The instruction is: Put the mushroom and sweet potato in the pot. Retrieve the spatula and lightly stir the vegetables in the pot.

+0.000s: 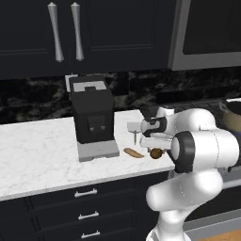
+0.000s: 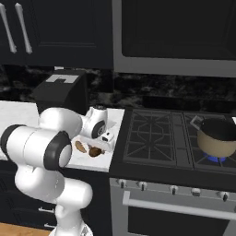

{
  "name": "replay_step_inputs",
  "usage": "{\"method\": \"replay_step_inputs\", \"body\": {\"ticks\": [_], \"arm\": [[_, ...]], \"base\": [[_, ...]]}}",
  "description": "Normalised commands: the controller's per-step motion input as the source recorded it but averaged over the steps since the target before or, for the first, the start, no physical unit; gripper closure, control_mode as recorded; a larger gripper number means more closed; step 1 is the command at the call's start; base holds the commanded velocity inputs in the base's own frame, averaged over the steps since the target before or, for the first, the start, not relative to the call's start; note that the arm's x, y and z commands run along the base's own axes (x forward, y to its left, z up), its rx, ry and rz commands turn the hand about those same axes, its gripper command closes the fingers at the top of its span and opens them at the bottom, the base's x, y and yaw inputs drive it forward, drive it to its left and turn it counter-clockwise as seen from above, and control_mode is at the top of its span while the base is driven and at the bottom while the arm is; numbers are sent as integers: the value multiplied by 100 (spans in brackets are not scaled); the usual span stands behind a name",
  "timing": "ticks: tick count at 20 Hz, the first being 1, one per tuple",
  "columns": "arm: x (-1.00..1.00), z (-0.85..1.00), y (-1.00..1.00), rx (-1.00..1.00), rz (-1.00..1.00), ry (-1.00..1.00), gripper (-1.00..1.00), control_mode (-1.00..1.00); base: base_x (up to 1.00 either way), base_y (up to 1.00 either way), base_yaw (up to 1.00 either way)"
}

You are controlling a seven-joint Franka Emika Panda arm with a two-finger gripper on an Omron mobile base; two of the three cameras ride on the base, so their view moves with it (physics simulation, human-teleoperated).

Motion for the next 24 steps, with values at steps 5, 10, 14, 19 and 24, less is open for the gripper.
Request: {"method": "replay_step_inputs", "body": {"ticks": [5, 10, 14, 19, 24], "arm": [[-14, 99, -37, -7, -13, -1, 100, -100], [-5, 24, -15, -5, -3, 5, 100, -100], [-18, 43, -1, 2, 12, 0, 100, -100], [-73, 99, 4, 0, 9, -8, 100, -100], [-100, 100, 0, 0, 0, -13, 100, -100]], "base": [[0, 0, 0], [0, 0, 0], [0, 0, 0], [0, 0, 0], [0, 0, 0]]}}
